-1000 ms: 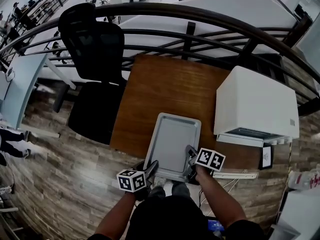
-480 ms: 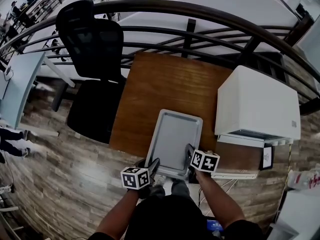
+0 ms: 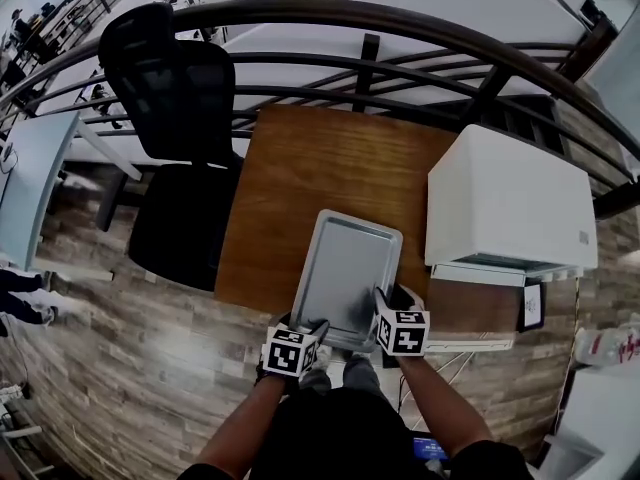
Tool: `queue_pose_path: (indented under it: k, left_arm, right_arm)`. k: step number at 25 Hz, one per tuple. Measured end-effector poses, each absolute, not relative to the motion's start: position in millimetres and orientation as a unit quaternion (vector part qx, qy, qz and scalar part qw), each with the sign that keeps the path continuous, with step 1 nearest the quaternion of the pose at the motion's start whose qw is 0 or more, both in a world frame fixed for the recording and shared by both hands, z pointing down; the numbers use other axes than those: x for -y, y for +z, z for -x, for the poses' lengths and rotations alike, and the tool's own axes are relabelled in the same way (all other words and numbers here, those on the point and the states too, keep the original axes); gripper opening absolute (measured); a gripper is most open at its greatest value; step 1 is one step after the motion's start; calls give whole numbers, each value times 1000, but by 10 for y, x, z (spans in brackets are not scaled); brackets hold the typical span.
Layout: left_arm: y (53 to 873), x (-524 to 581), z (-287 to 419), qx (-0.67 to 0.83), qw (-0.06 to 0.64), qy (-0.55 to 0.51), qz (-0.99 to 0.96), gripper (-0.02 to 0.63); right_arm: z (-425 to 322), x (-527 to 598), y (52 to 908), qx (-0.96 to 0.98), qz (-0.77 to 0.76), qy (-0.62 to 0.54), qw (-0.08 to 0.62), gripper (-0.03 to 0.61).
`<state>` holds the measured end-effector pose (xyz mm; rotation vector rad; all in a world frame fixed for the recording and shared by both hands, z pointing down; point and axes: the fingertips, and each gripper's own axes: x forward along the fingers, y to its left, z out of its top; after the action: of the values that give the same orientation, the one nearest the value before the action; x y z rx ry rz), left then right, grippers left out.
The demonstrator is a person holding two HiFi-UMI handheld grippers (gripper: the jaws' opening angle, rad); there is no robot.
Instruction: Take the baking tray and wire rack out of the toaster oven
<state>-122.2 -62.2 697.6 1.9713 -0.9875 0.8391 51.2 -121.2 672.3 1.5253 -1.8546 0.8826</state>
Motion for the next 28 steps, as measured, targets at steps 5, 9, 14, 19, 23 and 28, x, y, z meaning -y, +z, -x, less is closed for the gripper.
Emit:
queue_pose_path:
  k: [5, 9, 14, 19, 23, 28]
  left_arm:
    - [7032, 487, 1220, 323, 307, 426, -787, 376]
    - [6984, 393, 1225, 297, 329, 406, -799, 393]
    - [6937, 248, 1216, 274, 301, 399, -822, 408]
    - [6937, 110, 1361, 270, 214, 445, -827, 408]
    - [6990, 94, 1406, 266, 133, 491, -819, 407]
    - [7047, 171, 1320, 260, 110, 508, -814, 405]
  right_arm:
    - [-562, 942, 6697, 697, -569, 328, 289, 178]
    - [-629, 787, 6694, 691, -572, 335, 287, 176]
    - [-576, 617, 6652, 695, -566, 342, 283, 176]
    - [-407, 398, 6586, 728, -526, 330, 291, 168]
    - [-345, 259, 6561, 741, -507, 324, 298, 166]
    - [-289, 97, 6664, 735, -500, 338, 311, 166]
